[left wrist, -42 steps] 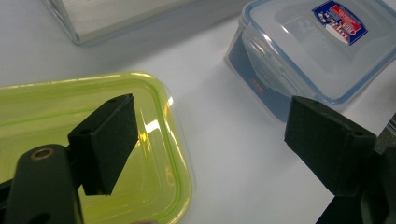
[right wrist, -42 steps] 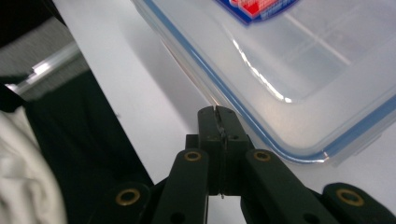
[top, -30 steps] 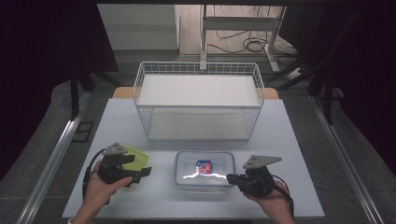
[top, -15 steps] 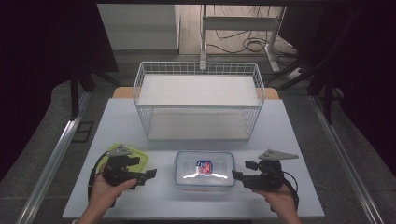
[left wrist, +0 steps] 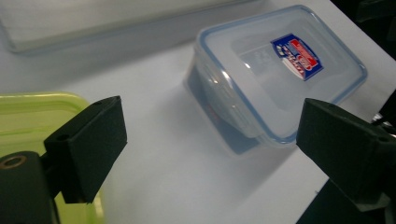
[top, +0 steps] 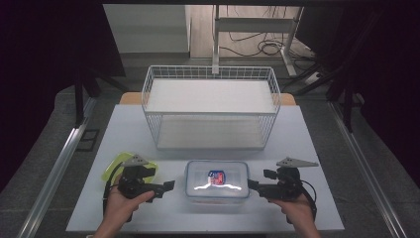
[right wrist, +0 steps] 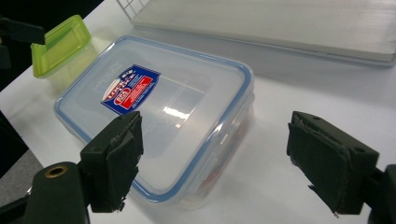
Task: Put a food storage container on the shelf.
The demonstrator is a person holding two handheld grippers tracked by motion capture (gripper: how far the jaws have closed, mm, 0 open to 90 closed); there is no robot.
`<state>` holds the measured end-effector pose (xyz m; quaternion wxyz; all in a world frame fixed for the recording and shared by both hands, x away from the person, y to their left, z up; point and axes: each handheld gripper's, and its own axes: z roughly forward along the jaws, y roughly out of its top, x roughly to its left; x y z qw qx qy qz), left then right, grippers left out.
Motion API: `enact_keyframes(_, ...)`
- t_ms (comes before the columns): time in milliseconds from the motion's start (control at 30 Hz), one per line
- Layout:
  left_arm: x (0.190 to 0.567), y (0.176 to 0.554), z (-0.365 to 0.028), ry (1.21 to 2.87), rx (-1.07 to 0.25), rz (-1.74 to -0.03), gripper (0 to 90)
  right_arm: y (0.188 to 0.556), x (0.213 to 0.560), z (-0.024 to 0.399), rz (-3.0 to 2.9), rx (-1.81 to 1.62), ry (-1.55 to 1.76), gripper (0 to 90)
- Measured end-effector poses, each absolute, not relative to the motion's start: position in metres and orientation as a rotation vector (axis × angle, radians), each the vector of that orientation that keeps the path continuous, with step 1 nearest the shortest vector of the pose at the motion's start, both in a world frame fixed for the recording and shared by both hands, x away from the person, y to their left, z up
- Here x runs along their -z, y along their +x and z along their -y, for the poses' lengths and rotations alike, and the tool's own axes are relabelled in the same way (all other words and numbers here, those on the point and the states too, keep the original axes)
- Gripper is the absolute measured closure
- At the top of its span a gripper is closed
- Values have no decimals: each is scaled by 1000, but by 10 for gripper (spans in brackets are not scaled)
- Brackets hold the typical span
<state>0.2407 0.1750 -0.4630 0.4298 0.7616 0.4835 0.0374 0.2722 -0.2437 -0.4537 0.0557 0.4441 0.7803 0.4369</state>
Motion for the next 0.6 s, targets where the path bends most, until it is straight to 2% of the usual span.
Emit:
enact_keyframes(167,466,243,-150,1921,-26,-1177,83,273,454,243,-2379,-1335,1343,187)
enact_keyframes(600,480,266,-118,1920,131,-1201,77,277,457,241,-2390,-1323,1344,187)
